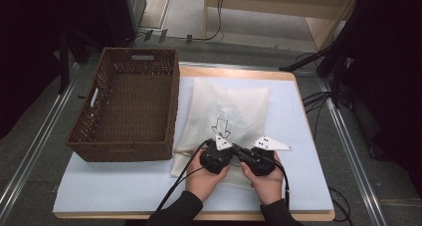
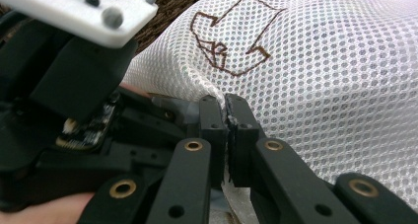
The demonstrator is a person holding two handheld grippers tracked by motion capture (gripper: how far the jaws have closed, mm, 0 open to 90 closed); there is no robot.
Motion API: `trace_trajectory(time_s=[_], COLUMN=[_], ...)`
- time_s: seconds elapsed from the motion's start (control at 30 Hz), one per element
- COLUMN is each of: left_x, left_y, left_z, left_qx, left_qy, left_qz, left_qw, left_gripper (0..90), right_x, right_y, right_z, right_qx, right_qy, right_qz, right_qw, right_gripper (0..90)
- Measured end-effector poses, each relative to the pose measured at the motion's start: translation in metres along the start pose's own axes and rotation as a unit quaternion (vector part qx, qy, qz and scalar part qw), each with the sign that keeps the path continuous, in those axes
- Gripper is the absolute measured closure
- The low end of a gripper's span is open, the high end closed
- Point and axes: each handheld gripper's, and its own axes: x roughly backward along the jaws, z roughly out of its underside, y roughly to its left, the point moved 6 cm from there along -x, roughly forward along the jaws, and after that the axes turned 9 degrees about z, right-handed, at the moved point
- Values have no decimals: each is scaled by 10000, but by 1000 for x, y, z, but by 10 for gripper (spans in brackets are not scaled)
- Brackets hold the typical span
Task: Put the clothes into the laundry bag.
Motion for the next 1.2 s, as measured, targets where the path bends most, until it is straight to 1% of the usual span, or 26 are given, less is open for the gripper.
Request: trace_trajectory(time_s=[0.1, 0.17, 0.2, 0.23, 0.27, 0.3, 0.33, 0.4, 0.47, 0.5, 0.53, 0.57, 0.6, 0.7, 0.8, 0.83, 0.87, 0.9, 0.93, 0.97, 1.0, 1.03, 1.07, 1.13, 1.17, 1.2], left_x=[0, 0, -1, -1, -1, -1, 0, 2, 2, 2, 2, 3, 6, 15, 28, 28, 33, 36, 41, 43, 45, 45, 44, 40, 40, 34], left_y=[4, 11, 12, 12, 16, 16, 19, 25, 28, 28, 26, 24, 20, 17, 14, 14, 14, 15, 16, 16, 19, 19, 19, 17, 17, 18], left_z=[-4, -7, -8, -8, -10, -10, -10, -12, -13, -12, -11, -10, -7, -2, 3, 3, 6, 7, 11, 13, 18, 18, 21, 22, 22, 23], left_qx=[70, 231, 226, 226, 223, 223, 290, 450, 553, 545, 493, 425, 342, 213, 107, 107, 88, 83, 102, 115, 148, 148, 220, 200, 200, 146], left_qy=[-88, -206, -242, -242, -311, -311, -347, -415, -470, -492, -497, -514, -521, -573, -656, -656, -677, -659, -628, -614, -528, -528, -481, -341, -341, -64], left_qz=[-184, -374, -491, -491, -735, -735, -903, -1209, -1306, -1292, -1153, -997, -781, -673, -541, -541, -493, -482, -423, -399, -345, -345, -264, -230, -230, -508], left_qw=[9998, 9988, 9982, 9982, 9966, 9966, 9949, 9908, 9888, 9889, 9909, 9928, 9950, 9959, 9963, 9963, 9964, 9966, 9971, 9973, 9979, 9979, 9982, 9990, 9990, 9986], left_gripper=[900, 900, 900, 900, 900, 900, 900, 900, 900, 900, 900, 859, 801, 780, 770, 776, 776, 798, 857, 857, 900, 900, 900, 900, 900, 900], right_x=[0, 0, 0, 0, 0, 0, 0, 1, 1, 1, 1, 1, 2, 2, 3, 3, 3, 3, 3, 3, 3, 3, 2, 2, 2, 2], right_y=[0, 0, 0, 0, -1, -1, -1, -3, -3, -3, -3, -4, -4, -5, -5, -5, -5, -5, -5, -5, -5, -5, -4, -3, -3, -3], right_z=[0, 0, 0, 0, 1, 1, 1, 1, 1, 1, 1, 1, 0, 0, -1, -1, -2, -2, -2, -2, -2, -2, -1, -1, -1, -1], right_qx=[7, 2, 3, 3, -14, -14, -17, -43, -42, -42, -47, -37, -74, -94, -50, -50, -57, -76, -86, -86, -87, -87, -59, -56, -56, -58], right_qy=[3, 19, 23, 23, 44, 44, 44, 54, 60, 60, 63, 53, 46, 30, 6, 6, -3, -12, -16, -16, -14, -14, 1, 3, 3, 9], right_qz=[13, 22, 29, 29, 50, 50, 56, 83, 79, 79, 85, 89, 74, 59, 61, 61, 62, 61, 53, 53, 56, 56, 51, 54, 54, 59], right_qw=[10000, 10000, 10000, 10000, 10000, 10000, 10000, 9999, 9999, 9999, 9999, 9999, 9999, 9999, 10000, 10000, 10000, 10000, 9999, 9999, 9999, 9999, 10000, 10000, 10000, 10000], right_gripper=[882, 882, 882, 882, 883, 883, 883, 884, 884, 884, 884, 884, 884, 884, 884, 884, 884, 884, 884, 884, 884, 884, 884, 884, 884, 884])
